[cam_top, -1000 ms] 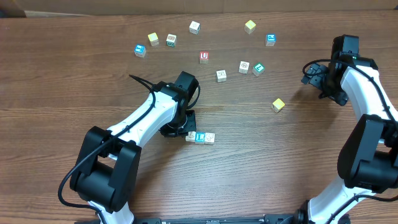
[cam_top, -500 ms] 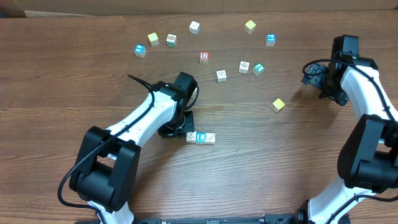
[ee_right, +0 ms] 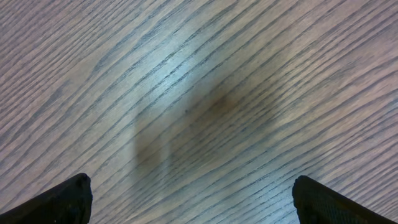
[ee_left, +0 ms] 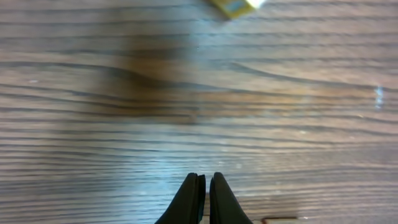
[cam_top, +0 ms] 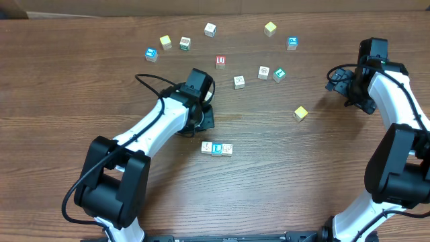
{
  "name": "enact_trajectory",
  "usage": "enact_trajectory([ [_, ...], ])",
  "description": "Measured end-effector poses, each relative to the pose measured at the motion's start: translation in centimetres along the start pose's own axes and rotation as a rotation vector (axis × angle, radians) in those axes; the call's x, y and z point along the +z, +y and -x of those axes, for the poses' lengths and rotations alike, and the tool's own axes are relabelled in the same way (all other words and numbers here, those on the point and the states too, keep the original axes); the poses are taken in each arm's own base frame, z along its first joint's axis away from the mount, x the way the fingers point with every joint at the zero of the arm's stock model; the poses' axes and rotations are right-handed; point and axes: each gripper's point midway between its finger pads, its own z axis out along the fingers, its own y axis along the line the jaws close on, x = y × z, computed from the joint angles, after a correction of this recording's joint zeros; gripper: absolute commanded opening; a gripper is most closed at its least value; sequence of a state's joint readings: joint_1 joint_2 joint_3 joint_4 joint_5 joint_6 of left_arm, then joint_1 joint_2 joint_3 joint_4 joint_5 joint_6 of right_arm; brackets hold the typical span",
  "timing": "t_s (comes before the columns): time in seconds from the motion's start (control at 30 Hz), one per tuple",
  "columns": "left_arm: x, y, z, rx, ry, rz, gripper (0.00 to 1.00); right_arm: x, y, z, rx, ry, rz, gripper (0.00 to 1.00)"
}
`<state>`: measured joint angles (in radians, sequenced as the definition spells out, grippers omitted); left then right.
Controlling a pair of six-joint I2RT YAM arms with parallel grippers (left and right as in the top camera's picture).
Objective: Form a horizontal line
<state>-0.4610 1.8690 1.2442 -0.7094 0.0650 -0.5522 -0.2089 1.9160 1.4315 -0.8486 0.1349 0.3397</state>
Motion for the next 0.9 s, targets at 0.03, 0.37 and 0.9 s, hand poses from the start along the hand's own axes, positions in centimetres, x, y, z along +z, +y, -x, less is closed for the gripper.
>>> enact_trajectory([
  [0.03, 0.0, -0.2, -0.2, 0.007, 0.002, -0.003, 0.07, 0.0, 0.0, 0.0, 0.000, -0.001, 0.001, 1.00],
  [0.37, 0.1, -1.7, -1.2, 0.049, 0.012, -0.014, 0.04, 0.0, 0.0, 0.0, 0.000, 0.000, 0.001, 1.00],
  [0.9, 0.1, -1.6, -0.2, 0.049, -0.031, 0.001, 0.04, 0.0, 0.0, 0.0, 0.001, -0.001, 0.001, 1.00],
])
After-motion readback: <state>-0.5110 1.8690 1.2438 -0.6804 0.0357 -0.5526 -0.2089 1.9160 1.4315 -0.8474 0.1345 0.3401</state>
